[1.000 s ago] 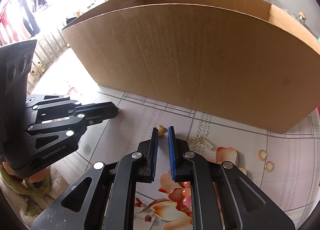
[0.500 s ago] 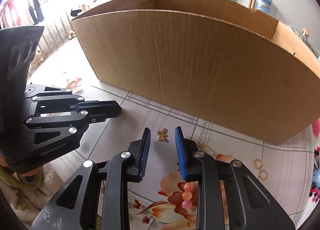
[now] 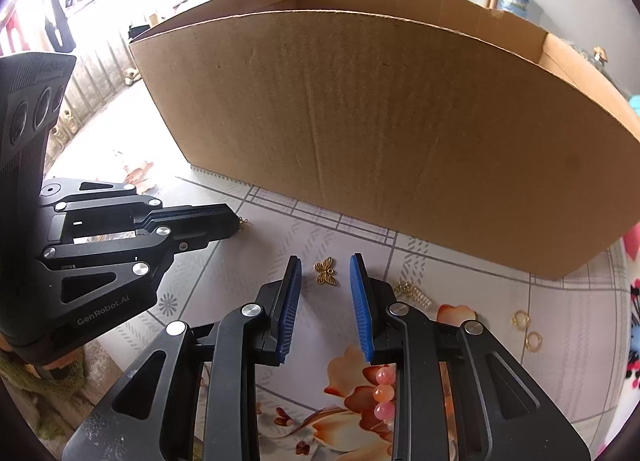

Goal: Organize jewelry

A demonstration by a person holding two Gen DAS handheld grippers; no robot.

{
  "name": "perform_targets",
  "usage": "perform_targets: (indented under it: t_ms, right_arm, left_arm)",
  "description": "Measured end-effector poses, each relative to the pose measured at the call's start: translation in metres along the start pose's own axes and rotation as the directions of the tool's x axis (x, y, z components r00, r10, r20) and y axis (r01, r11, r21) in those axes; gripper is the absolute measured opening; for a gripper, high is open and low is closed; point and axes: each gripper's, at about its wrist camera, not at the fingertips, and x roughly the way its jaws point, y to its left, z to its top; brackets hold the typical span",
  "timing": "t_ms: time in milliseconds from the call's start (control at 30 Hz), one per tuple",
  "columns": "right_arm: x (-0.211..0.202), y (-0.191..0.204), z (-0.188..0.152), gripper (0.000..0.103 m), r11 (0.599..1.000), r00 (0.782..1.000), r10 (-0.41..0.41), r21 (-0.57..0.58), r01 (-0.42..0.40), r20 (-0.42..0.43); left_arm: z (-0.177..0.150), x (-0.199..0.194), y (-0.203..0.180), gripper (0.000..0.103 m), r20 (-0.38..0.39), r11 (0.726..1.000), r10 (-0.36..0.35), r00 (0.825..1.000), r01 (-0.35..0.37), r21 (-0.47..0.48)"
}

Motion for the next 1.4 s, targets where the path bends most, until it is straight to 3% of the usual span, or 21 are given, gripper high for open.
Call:
perform_targets:
  t_ms: [200,933,1233,1400]
  right_arm:
    - [-0.006,-0.001,-0.006,0.025,0.998,1.000,0.025,0.057,-0.025,-0.002]
    - [-0.008,0.006,-0.013,0.020,0.999,1.000,-0.018,0.036,0.017,0.012]
    - [-0.007,0.021,-0.018,0.006,0.998,0.998,-0.061,0.003,0.061,0.021]
    - [-0.010,0.023,-0.023,0.005,0.998,0.998,-0.059,0.008,0.059,0.023]
  left_arm:
    - [0.000,0.000,0.000,0.002,0.000,1.000,0.001,1.000,-0.001,0.005]
    - [0.000,0.000,0.001,0.002,0.001,1.000,-0.004,1.000,0.004,0.000]
    - [0.000,0.000,0.000,0.002,-0.001,1.000,-0.002,1.000,0.002,0.002]
    - [-0.001,0.000,0.001,0.002,-0.001,1.000,-0.002,1.000,0.002,0.000]
